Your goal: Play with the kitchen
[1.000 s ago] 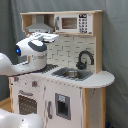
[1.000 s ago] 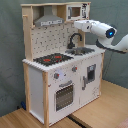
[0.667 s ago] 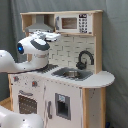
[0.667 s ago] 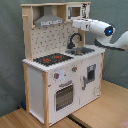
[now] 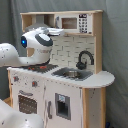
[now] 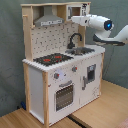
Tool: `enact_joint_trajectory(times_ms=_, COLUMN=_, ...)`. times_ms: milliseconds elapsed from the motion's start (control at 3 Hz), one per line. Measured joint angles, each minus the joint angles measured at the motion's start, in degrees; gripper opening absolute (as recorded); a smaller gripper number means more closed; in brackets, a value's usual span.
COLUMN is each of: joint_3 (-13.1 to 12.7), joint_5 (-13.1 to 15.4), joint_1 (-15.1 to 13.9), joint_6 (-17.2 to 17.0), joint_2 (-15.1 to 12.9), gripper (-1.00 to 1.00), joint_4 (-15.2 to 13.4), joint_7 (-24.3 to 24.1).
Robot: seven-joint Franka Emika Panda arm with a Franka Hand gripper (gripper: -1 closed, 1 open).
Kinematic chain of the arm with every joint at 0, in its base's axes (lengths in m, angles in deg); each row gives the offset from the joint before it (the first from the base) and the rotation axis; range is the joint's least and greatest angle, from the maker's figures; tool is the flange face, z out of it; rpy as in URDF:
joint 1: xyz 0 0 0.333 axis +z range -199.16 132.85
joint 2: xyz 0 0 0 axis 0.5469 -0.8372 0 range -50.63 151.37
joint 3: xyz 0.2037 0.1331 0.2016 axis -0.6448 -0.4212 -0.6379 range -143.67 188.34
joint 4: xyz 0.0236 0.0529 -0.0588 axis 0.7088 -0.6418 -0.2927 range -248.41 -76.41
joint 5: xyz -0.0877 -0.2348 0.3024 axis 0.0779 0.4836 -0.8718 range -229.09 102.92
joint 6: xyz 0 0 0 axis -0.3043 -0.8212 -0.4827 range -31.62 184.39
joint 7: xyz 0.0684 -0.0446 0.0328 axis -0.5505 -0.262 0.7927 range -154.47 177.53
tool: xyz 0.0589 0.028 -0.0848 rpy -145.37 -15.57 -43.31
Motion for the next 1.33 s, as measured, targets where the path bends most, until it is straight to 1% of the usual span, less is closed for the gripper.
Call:
enact_joint_trajectory(times_ms=667, joint_3=-2.44, joint_5=0.0, joint_1=0.0, joint_6=-5.14, joint_2=-6.3, gripper=1.0, joint_4=4.98, joint_7=6.7)
enact_joint_trajectory(times_ms=1000, joint_3=-4.63, joint_5=0.0, joint_1=-0.18, joint_6=-7.61, joint_2=-8.69, gripper=1.0, joint_4=8.06, joint_7=8.23)
enact_joint_trajectory(times_ms=1333, joint_3=-4.69, joint_5=0.0, joint_1=-0.18, joint_6=-7.64, joint_2=-8.73, gripper=-1.0, joint_4=8.09, joint_7=8.23)
